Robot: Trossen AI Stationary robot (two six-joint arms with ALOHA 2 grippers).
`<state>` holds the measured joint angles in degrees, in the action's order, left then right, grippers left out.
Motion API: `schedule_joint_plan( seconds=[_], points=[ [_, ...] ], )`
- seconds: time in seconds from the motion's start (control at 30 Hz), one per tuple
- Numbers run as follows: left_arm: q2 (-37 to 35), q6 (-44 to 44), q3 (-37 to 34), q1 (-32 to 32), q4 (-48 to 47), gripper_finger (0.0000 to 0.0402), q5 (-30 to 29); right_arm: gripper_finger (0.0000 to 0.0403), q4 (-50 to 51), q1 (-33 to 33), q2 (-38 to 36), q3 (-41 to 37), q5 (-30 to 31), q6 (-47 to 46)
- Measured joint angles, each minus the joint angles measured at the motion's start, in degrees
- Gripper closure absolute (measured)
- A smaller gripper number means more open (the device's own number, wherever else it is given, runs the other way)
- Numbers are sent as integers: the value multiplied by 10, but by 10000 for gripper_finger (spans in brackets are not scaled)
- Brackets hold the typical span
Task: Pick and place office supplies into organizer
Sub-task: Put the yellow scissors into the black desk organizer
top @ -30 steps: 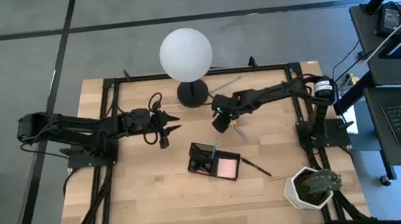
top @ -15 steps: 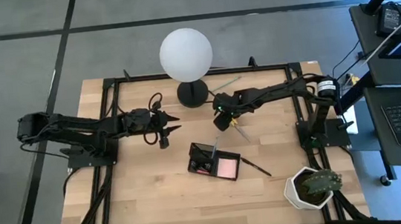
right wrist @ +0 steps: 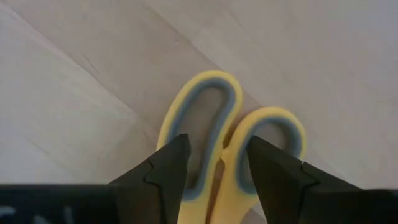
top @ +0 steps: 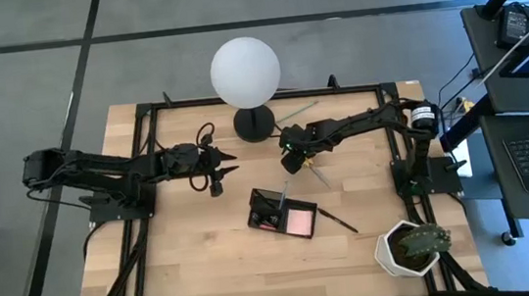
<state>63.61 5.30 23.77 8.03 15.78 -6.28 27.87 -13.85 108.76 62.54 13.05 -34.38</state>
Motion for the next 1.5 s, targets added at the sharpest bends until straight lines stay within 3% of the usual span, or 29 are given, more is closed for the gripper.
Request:
schedule_joint_plan(
  seconds=[0.17, 0.43, 0.53, 0.87, 1.13, 1.5],
  points=[
    [0, 0, 0, 0, -9, 279, 0, 232, -6, -2, 25, 3, -1, 8],
    [0, 0, 0, 0, -10, 279, 0, 232, -13, -3, 26, 3, -9, 135],
    [0, 0, 0, 0, -10, 279, 0, 236, -14, -3, 26, 2, -2, 142],
    [0, 0, 0, 0, -10, 279, 0, 334, -21, -2, 26, 1, 0, 167],
    [0, -1, 0, 0, -10, 279, 0, 334, -20, -1, 22, 0, 0, 167],
    [0, -16, 0, 0, -25, 279, 0, 334, 11, 15, -61, -4, 3, 170]
  ],
)
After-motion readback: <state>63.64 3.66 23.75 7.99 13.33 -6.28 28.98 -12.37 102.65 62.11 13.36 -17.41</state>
